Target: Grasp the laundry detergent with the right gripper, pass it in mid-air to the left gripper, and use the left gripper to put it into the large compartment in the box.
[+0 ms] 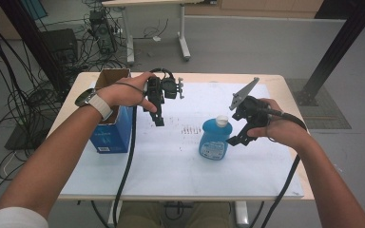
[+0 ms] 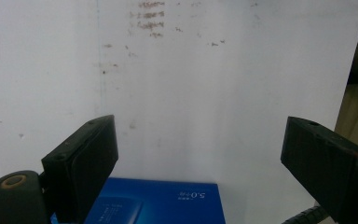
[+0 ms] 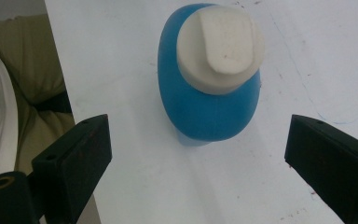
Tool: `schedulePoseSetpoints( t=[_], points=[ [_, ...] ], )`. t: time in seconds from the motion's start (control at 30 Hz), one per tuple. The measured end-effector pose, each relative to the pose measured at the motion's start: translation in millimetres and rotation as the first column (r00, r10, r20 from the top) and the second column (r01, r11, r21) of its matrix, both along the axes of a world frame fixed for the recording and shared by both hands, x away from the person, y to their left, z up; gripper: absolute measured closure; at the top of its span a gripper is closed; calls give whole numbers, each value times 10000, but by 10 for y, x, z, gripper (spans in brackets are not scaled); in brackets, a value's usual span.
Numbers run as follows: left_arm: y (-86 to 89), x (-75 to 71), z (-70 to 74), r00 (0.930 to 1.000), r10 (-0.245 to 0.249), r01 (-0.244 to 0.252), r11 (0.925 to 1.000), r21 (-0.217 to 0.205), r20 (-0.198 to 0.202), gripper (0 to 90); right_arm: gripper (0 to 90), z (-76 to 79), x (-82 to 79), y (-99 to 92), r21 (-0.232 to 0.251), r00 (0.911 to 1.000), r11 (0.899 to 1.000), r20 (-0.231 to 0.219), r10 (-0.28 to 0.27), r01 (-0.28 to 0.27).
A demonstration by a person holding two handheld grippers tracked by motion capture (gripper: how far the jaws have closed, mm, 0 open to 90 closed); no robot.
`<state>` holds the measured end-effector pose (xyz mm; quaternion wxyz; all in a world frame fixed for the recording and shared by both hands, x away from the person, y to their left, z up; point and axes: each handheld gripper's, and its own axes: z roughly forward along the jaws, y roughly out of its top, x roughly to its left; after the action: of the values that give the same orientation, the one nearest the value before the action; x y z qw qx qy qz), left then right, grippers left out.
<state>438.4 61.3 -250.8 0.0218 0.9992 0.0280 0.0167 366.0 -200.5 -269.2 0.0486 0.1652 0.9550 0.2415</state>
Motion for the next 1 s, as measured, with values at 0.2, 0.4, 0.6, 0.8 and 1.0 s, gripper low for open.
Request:
schedulePoseSetpoints(
  t=[0.2,0.4,0.6,0.8,1.0],
  points=[
    [-17,-7,-7,10000,-25,25,10000,-7,14,112,73,-51,5,-11,107,10000,9999,42,18,-18],
    [-30,-1,-19,10000,-53,53,10000,0,10,112,74,-109,11,-24,168,10000,9999,23,4,-4],
    [-18,3,-34,10000,-15,15,10000,-14,-2,112,76,-148,30,-34,154,10000,9999,19,20,-20],
    [-11,5,-49,10000,24,-24,10000,19,-32,113,76,-203,37,-36,269,10000,9996,45,-1,-1],
    [-19,7,-58,10000,-4,4,10000,-15,-39,113,77,-247,45,-11,265,10000,9996,12,43,-43]
  ],
)
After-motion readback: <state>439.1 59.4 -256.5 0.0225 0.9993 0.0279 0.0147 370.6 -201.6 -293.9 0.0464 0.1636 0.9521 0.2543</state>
